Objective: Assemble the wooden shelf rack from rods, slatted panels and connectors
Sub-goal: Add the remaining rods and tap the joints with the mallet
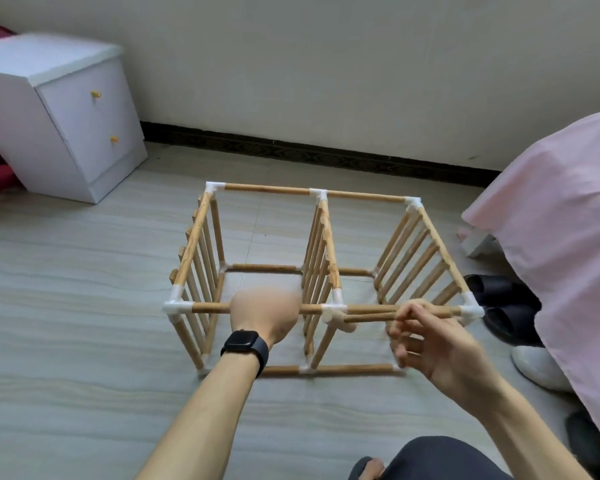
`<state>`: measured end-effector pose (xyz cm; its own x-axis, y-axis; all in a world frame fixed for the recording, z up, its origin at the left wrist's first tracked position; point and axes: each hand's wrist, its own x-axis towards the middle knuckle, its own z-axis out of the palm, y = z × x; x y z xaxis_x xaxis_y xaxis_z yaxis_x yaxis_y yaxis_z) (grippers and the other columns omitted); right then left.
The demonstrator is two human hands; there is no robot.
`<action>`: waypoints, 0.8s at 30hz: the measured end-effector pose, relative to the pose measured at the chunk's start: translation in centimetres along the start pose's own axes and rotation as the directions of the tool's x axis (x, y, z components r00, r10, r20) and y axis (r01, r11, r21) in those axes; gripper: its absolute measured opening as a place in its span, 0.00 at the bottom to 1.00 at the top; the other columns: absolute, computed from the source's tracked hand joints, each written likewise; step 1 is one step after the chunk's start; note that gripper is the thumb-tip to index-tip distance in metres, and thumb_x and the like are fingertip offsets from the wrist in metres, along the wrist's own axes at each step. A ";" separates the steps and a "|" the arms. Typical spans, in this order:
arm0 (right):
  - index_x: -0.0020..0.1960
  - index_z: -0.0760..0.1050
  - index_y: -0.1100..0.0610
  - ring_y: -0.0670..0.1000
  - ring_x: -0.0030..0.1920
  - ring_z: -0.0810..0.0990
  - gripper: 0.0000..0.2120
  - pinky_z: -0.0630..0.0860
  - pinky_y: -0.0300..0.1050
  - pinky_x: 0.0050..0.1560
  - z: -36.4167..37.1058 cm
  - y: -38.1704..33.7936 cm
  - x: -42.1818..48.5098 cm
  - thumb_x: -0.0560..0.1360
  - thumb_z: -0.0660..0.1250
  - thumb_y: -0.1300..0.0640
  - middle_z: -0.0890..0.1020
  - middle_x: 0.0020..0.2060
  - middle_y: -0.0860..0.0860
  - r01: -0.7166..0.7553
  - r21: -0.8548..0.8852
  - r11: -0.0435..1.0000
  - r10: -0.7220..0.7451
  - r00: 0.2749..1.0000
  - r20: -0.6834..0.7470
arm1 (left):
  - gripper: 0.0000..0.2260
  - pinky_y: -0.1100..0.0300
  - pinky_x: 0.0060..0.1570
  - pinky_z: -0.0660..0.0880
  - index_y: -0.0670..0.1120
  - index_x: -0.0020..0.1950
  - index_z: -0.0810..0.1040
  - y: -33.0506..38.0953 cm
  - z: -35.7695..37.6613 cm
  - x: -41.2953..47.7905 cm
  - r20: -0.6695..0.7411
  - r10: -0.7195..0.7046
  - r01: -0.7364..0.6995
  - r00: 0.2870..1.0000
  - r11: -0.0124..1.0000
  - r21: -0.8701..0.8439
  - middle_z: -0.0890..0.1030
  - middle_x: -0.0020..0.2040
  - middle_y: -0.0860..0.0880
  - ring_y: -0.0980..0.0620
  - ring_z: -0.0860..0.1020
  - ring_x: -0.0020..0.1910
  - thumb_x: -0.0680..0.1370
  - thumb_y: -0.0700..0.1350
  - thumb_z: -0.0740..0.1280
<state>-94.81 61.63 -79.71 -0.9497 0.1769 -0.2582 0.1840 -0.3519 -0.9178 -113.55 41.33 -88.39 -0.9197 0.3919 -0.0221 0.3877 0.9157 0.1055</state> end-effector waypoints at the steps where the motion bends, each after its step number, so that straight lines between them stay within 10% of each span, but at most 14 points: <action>1: 0.51 0.78 0.63 0.59 0.38 0.78 0.20 0.79 0.49 0.37 -0.3 0.1 -0.8 0.77 0.67 0.44 0.77 0.44 0.63 -0.060 0.101 0.993 0.053 0.996 0.075 | 0.26 0.58 0.30 0.63 0.49 0.29 0.73 0.0 0.0 0.0 0.004 0.002 -0.002 1.000 1.000 0.011 0.72 0.25 0.52 0.52 0.67 0.25 0.79 0.57 0.46; 9: 0.56 0.82 0.61 0.51 0.34 0.77 0.09 0.79 0.44 0.34 -0.7 -0.9 -3.2 0.79 0.69 0.57 0.82 0.48 0.61 -0.159 -0.190 0.969 0.182 0.977 0.113 | 0.27 0.60 0.28 0.62 0.48 0.29 0.74 -0.1 0.0 0.3 0.001 -0.003 0.003 1.000 0.999 0.036 0.74 0.26 0.51 0.51 0.71 0.26 0.79 0.57 0.46; 15: 0.68 0.72 0.44 0.46 0.31 0.68 0.20 0.66 0.37 0.30 -1.5 -0.4 -3.7 0.78 0.68 0.55 0.81 0.45 0.51 -0.120 -0.412 0.903 0.167 0.983 0.081 | 0.29 0.61 0.27 0.63 0.47 0.28 0.74 -0.3 0.9 0.5 -0.057 -0.006 0.009 0.998 0.998 0.056 0.74 0.24 0.50 0.49 0.71 0.24 0.77 0.58 0.43; 20: 0.55 0.76 0.45 0.45 0.40 0.78 0.10 0.71 0.43 0.41 -1.5 3.0 -2.2 0.85 0.56 0.47 0.80 0.39 0.44 -0.114 -0.863 0.493 -0.106 0.976 -0.190 | 0.29 0.60 0.29 0.64 0.47 0.28 0.74 -0.2 1.0 0.3 -0.068 -0.005 0.009 0.998 0.999 0.048 0.74 0.24 0.50 0.49 0.72 0.25 0.76 0.58 0.41; 24: 0.45 0.74 0.46 0.47 0.37 0.79 0.16 0.72 0.39 0.35 -1.9 6.6 -1.9 0.86 0.52 0.46 0.81 0.36 0.47 -0.156 -0.890 0.428 -0.119 0.967 -0.227 | 0.31 0.58 0.30 0.62 0.49 0.32 0.75 -0.2 0.8 0.2 -0.075 0.001 0.005 0.997 0.997 0.077 0.74 0.27 0.52 0.51 0.71 0.26 0.75 0.58 0.36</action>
<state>-91.31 60.73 -85.81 -0.8824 0.4216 -0.2087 0.4526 0.6397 -0.6213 -113.79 41.29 -89.17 -0.9216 0.3847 0.0526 0.3864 0.9219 0.0280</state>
